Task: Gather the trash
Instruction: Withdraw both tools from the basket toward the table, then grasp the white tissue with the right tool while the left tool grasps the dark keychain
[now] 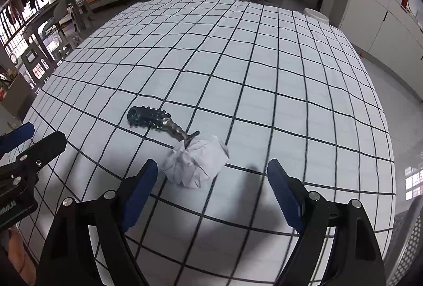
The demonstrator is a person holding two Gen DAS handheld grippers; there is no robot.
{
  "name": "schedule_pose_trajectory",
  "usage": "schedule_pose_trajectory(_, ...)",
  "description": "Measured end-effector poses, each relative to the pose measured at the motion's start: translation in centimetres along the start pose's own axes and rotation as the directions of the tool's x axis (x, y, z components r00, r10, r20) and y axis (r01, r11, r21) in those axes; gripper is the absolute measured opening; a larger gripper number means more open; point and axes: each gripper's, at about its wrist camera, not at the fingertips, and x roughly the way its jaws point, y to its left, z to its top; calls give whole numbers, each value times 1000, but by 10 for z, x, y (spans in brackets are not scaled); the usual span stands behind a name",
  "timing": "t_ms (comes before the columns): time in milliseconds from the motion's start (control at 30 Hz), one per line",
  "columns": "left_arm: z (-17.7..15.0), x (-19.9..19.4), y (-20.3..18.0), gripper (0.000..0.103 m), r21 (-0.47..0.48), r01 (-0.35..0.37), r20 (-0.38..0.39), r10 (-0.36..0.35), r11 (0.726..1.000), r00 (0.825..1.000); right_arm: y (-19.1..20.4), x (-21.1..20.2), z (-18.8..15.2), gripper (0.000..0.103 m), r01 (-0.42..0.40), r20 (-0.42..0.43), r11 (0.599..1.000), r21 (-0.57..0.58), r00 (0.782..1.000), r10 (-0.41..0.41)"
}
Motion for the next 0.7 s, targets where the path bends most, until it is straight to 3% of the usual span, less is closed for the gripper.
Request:
schedule_pose_trajectory(267,-2,2,-9,84,19,4,-8,-4,1000,1000,-1,6,1,79,31,10,1000,2,999,-31)
schedule_pose_trajectory(300,-2,2,-10,84,19,6,-10,-6,1000,1000,-1,5,1,76,32,16,999,4,999,-32)
schedule_pose_trajectory(433,-3,3,-14,84,32,11,-14,-10,999,1000,-4,3,1,43,27,9,1000,1,1000,-27)
schedule_pose_trajectory(467,-4,2,-15,84,35,14,-15,-13,999,1000,-5,1,0,40,20,11,1000,7,1000,-20)
schedule_pose_trajectory(700,-8,3,-33,84,67,41,-20,-40,997,999,-29,-23,-6,37,-1,41,998,62,999,-2)
